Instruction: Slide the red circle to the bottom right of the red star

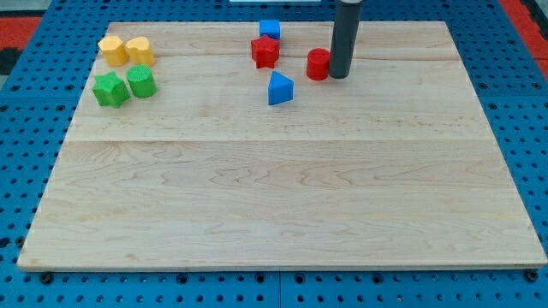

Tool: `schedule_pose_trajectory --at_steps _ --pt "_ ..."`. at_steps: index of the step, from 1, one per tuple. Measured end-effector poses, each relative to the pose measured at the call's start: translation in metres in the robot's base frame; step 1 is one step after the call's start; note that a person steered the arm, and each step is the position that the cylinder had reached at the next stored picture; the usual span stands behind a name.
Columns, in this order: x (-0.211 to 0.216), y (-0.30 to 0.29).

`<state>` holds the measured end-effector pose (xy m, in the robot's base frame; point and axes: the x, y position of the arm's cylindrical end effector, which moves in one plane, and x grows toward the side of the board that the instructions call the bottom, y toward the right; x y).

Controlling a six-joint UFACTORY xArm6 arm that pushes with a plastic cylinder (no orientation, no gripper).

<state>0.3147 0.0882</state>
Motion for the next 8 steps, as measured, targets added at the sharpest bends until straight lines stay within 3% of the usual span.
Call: schedule_pose_trajectory --at_steps 1,2,4,5,6,8 --pt "-0.008 0.025" --pt "-0.023 0.015" --pt "-0.008 -0.027" --pt "-0.028 -0.009" --pt "-0.032 -0.032" --pt "0.007 -0.047"
